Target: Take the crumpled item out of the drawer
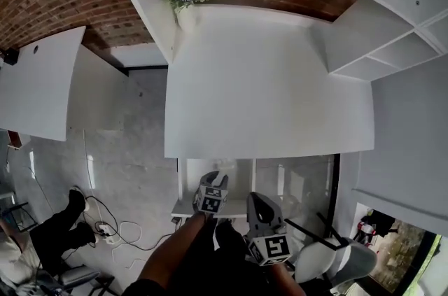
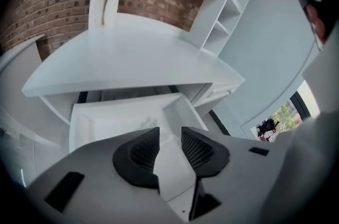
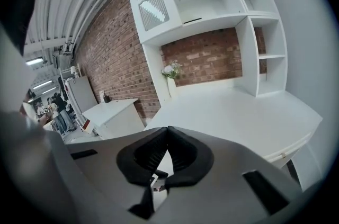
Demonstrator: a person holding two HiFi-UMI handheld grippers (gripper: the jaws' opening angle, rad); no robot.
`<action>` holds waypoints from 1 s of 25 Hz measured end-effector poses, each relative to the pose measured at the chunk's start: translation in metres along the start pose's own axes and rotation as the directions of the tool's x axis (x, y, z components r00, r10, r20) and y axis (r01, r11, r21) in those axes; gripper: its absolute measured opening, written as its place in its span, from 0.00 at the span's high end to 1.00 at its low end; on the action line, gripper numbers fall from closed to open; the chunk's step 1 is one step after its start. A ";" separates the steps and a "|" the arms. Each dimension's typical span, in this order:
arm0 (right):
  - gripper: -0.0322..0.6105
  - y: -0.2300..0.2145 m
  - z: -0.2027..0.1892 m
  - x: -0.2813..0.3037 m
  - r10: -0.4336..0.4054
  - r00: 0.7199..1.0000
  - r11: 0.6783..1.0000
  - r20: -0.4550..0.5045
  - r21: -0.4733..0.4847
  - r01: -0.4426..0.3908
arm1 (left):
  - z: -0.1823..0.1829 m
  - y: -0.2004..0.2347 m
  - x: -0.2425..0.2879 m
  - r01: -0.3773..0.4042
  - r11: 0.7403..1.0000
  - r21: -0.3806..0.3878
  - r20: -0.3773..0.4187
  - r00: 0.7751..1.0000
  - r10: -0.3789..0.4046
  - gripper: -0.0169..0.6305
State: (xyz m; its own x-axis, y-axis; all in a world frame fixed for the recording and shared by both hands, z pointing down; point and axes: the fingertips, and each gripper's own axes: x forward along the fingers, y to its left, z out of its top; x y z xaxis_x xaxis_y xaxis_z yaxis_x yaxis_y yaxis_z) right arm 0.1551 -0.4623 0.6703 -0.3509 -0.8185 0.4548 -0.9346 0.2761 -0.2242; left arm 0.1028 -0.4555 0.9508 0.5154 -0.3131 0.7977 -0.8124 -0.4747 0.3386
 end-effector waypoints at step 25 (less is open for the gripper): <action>0.93 -0.037 -0.042 0.020 -0.032 0.998 0.997 -0.048 0.075 0.035 | -0.092 0.036 0.120 -0.072 0.976 -0.207 -0.350 0.937 -0.006 0.84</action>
State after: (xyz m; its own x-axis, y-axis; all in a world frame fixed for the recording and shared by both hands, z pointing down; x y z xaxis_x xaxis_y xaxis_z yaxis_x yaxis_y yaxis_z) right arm 0.1798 -0.4673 0.7242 -0.3236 -0.8019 0.5022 -0.9394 0.2085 -0.2723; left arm 0.1099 -0.4346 1.1045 0.3917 -0.0023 0.9201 -0.8861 -0.2703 0.3766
